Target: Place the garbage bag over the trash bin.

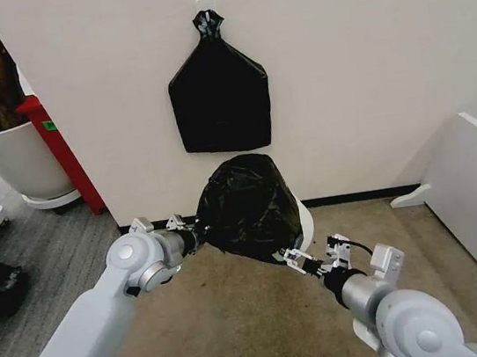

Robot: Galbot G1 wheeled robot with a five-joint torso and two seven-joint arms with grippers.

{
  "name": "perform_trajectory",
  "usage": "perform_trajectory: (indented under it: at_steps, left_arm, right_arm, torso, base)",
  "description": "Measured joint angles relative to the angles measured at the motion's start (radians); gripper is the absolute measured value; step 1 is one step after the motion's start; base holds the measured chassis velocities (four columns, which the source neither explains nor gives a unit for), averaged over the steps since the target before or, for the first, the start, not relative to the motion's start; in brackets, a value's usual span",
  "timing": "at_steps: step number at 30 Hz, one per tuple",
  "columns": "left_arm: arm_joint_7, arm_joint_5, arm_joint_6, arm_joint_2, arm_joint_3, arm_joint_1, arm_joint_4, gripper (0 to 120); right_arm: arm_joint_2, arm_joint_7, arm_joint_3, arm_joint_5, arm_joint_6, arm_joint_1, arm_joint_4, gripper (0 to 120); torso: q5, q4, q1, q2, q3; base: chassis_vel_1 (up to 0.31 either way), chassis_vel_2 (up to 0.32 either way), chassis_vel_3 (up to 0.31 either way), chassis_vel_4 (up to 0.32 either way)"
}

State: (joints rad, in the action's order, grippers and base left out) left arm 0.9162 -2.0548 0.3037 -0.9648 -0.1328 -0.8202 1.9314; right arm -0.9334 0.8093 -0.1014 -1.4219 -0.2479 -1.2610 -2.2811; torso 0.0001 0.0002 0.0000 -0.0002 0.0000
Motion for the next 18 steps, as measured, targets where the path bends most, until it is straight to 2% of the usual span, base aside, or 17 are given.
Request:
perform_trajectory:
  at_steps: [9,14,18]
  left_arm:
    - [-0.002,-0.013,0.004,0.023,-0.016,-0.002,0.013,1]
    - [-0.008,-0.004,0.006,0.021,-0.017,-0.001,0.017,1]
    - [-0.027,0.051,0.007,0.014,-0.004,-0.002,0.023,1]
  right_arm:
    - [-0.01,-0.08,-0.072,0.055,-0.03,-0.074,0.138,100]
    - [-0.013,-0.056,-0.061,0.041,-0.024,-0.073,0.086,100]
    - [-0.013,-0.004,-0.017,0.02,-0.012,-0.039,0.008,100]
  torso:
    - [0.0,-0.0003,0.0,0.0,0.0]
    - [-0.0004,-0.0003,0.0,0.0,0.0]
    - [-0.0002,0.0,0.0,0.0,0.0]
  base:
    - [0.0,0.0,0.0,0.0]
    - [0.0,0.0,0.0,0.0]
    - [0.0,0.0,0.0,0.0]
